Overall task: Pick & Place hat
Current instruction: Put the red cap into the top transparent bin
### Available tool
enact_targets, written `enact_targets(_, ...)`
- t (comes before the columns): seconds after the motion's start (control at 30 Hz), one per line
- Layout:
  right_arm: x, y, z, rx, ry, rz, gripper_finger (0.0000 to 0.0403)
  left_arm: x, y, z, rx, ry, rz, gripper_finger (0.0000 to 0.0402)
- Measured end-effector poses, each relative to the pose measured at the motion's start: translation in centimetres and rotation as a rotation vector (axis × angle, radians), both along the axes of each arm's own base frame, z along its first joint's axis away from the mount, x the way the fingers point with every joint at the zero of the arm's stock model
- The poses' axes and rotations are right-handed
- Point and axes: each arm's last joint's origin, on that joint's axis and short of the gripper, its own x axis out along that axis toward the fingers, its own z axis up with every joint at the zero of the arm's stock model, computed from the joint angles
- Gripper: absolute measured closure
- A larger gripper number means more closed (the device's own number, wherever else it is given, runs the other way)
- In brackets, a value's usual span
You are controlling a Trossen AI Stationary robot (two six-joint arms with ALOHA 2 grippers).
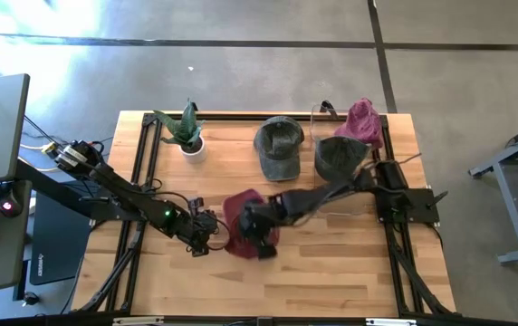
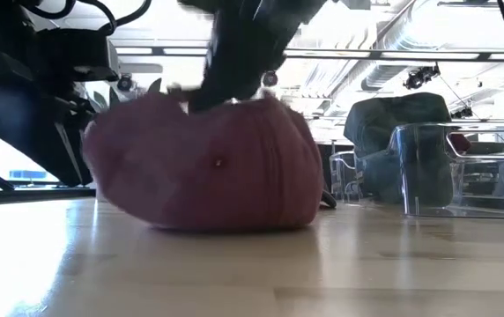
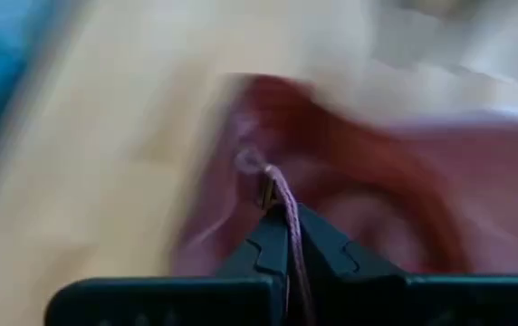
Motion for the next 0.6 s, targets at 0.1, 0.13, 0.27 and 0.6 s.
enact_targets(0.1, 0.3, -3.0, -0.4, -0.078, 0.03, -0.171, 0.0389, 0.0, -0.1, 0.0, -0.013, 0.003, -0.004, 0.0291)
enact_targets(0.13, 0.3, -4.0, -0.8, -0.096, 0.028, -0.226, 0.0388, 0.0, -0.1, 0.0, -0.016, 0.005, -0.006, 0.0291)
enact_targets(0.27, -0.8, -7.9, -4.3, -0.105, 0.087, -0.376, 0.0398, -0.2, -0.5, 0.0, -0.02, 0.004, -0.024, 0.0291)
enact_targets(0.6, -2.5, -12.4, -8.4, -0.061, 0.032, -0.537, 0.0372, -0.4, -1.0, 0.1, 0.012, -0.026, -0.032, 0.0291)
